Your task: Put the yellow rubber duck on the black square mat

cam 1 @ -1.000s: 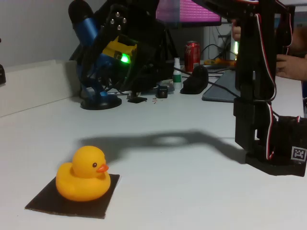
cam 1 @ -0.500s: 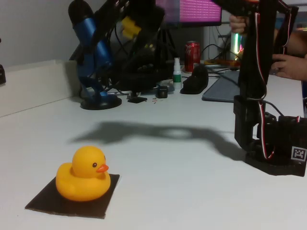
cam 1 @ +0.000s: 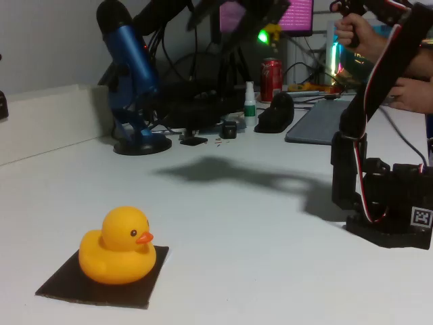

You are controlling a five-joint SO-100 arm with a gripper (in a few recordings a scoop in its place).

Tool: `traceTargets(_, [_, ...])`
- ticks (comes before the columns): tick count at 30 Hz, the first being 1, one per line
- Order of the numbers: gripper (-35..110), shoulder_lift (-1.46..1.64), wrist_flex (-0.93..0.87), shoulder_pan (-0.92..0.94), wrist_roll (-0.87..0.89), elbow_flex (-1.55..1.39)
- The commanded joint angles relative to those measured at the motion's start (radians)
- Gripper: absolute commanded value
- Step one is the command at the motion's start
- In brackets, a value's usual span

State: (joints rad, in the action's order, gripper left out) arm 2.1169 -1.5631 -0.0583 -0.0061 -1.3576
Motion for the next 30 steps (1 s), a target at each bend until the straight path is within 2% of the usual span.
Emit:
traceTargets(1, [28, 0.135, 0.072, 0.02, 0.021, -0.12])
traceTargets(11, [28, 0.603, 0.494, 0.02, 0.014, -0.836])
traceTargets(18, [28, 0.793, 0.699, 0.017, 0.012, -1.296])
traceTargets(23, [28, 0.811, 0.778, 0.018, 0.009, -1.411])
traceTargets(30, [26, 0.799, 0.772, 0.017, 0.009, -1.43])
